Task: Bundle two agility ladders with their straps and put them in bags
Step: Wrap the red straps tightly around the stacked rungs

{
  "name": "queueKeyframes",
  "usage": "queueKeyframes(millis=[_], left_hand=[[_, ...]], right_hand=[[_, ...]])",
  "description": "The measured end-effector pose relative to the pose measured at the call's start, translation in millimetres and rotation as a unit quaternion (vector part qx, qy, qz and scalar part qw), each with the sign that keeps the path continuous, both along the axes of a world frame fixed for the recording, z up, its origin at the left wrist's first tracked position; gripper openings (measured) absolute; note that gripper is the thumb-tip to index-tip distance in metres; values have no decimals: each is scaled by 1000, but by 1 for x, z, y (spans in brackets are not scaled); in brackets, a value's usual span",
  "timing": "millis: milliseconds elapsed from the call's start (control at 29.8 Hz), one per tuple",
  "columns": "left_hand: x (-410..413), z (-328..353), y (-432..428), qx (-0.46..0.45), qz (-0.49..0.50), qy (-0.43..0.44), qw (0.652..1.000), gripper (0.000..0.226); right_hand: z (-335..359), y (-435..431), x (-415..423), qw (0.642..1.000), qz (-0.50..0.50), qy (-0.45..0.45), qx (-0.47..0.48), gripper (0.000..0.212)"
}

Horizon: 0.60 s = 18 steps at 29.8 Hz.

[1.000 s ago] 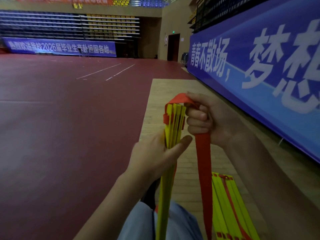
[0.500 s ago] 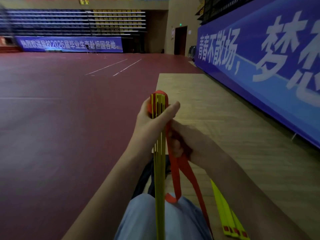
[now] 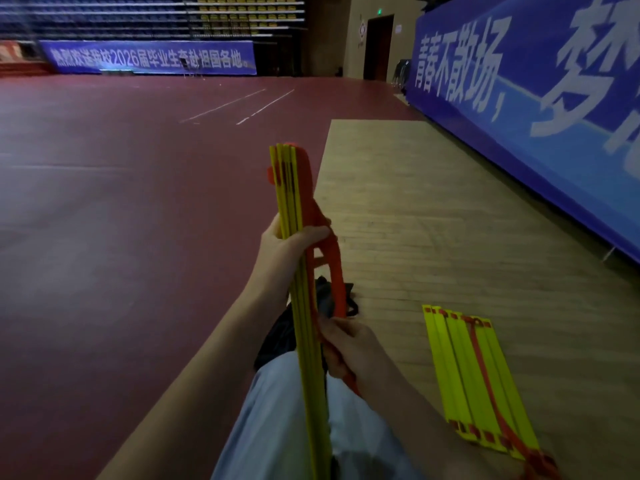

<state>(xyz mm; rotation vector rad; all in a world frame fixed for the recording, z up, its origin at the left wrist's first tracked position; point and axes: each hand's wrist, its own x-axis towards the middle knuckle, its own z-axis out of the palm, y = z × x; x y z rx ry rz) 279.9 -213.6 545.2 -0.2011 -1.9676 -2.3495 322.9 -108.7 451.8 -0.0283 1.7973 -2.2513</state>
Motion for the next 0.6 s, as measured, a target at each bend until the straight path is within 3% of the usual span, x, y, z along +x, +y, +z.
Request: queueKeyframes(millis=[168,302,370,504,605], left_hand=[[15,-61,10,-23,14,-82,996,8],[9,-76,6,3,24,-82,996,26],[0,-70,3,47,-27,-91,994,27],[-18,-34,-2,102,-111,-88,985,17],[-34,-10,-2,145,-118,-69,980,23]], right_hand=[[-8,-3,-5,999,-34,-2,3,33],[-17,6,1,998,-10,-1,66,30],[-29,10,7,997,5,-4,75,21],[-28,14,5,995,-21,32,89,25],[-17,21,1,997,55,3,47,26]])
